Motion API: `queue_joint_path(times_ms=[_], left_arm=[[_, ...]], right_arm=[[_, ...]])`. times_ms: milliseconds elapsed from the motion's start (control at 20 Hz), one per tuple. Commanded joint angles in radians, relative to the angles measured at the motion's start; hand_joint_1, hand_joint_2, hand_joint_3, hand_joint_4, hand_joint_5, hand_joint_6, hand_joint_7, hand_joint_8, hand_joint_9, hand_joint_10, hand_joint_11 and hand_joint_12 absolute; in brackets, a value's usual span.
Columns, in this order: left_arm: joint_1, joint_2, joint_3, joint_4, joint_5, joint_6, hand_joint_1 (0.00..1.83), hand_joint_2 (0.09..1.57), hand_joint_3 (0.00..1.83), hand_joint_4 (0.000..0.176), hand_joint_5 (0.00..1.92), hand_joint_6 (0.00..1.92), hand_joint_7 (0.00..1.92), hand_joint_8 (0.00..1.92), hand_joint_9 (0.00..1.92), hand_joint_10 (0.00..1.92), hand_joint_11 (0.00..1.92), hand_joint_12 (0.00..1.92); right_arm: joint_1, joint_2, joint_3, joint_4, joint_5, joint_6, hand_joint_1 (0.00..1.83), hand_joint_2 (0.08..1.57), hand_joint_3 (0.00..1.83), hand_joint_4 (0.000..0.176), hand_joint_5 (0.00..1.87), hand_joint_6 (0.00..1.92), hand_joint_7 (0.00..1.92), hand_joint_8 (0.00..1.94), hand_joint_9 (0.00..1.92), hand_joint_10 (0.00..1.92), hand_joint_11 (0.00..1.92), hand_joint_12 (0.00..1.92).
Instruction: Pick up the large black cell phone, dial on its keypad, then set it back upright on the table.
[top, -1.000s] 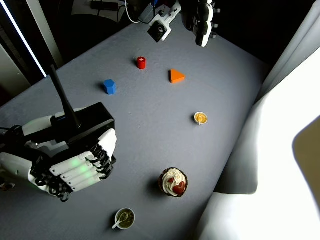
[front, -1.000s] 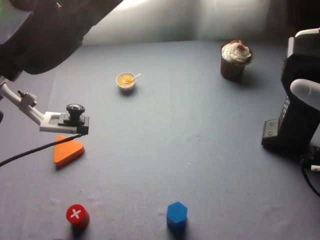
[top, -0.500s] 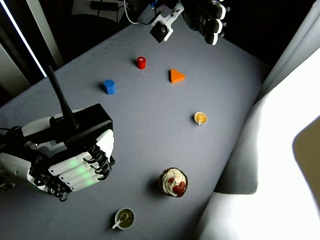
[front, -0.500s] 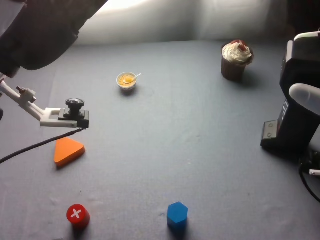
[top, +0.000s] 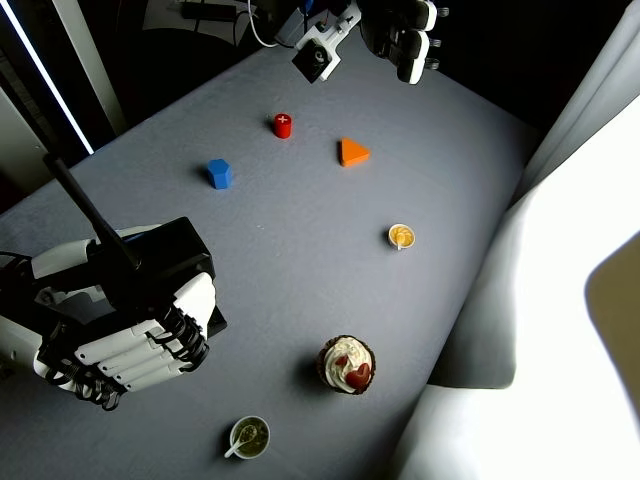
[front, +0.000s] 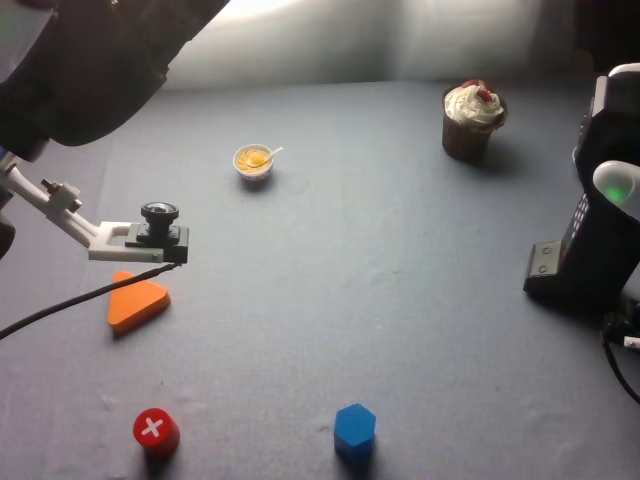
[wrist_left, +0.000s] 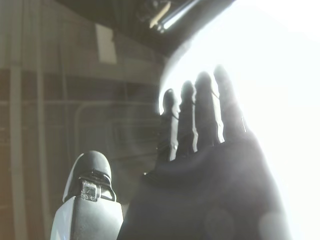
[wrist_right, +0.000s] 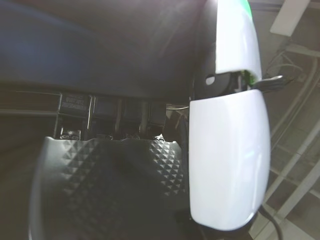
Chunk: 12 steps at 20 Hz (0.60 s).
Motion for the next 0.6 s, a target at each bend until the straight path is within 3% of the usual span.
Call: queue_joint_path(times_ms=[0, 250, 500, 550], left_arm=[[-0.015, 0.005, -0.008, -0.027, -0.114, -0.005, 0.00, 1.16, 0.00, 0.022, 0.18, 0.00, 0.14, 0.00, 0.11, 0.00, 0.00, 0.30], [-0.015, 0.005, -0.008, -0.027, -0.114, -0.005, 0.00, 1.17, 0.00, 0.021, 0.18, 0.00, 0.15, 0.00, 0.12, 0.00, 0.00, 0.31], [-0.015, 0.002, -0.007, -0.023, -0.112, -0.004, 0.00, 1.16, 0.00, 0.020, 0.19, 0.00, 0.15, 0.00, 0.13, 0.00, 0.00, 0.34], [-0.015, 0.000, -0.007, -0.023, -0.112, -0.004, 0.00, 1.16, 0.00, 0.024, 0.18, 0.00, 0.13, 0.00, 0.12, 0.00, 0.00, 0.33]], right_arm=[[-0.003, 0.008, 0.000, -0.010, 0.123, 0.010, 1.49, 1.13, 0.00, 0.000, 0.83, 1.07, 0.90, 0.89, 0.91, 1.09, 0.82, 1.56], [-0.003, 0.008, -0.001, -0.010, 0.124, 0.004, 1.49, 1.12, 0.00, 0.000, 0.86, 1.03, 0.93, 0.83, 0.93, 1.07, 0.81, 1.56], [-0.004, 0.008, 0.000, -0.010, 0.124, -0.001, 1.48, 1.13, 0.00, 0.000, 0.85, 1.06, 0.87, 0.93, 0.90, 1.10, 0.80, 1.57], [-0.004, 0.008, 0.000, -0.010, 0.124, -0.002, 1.49, 1.08, 0.00, 0.000, 0.99, 0.87, 1.00, 0.76, 1.03, 0.92, 0.91, 1.46]])
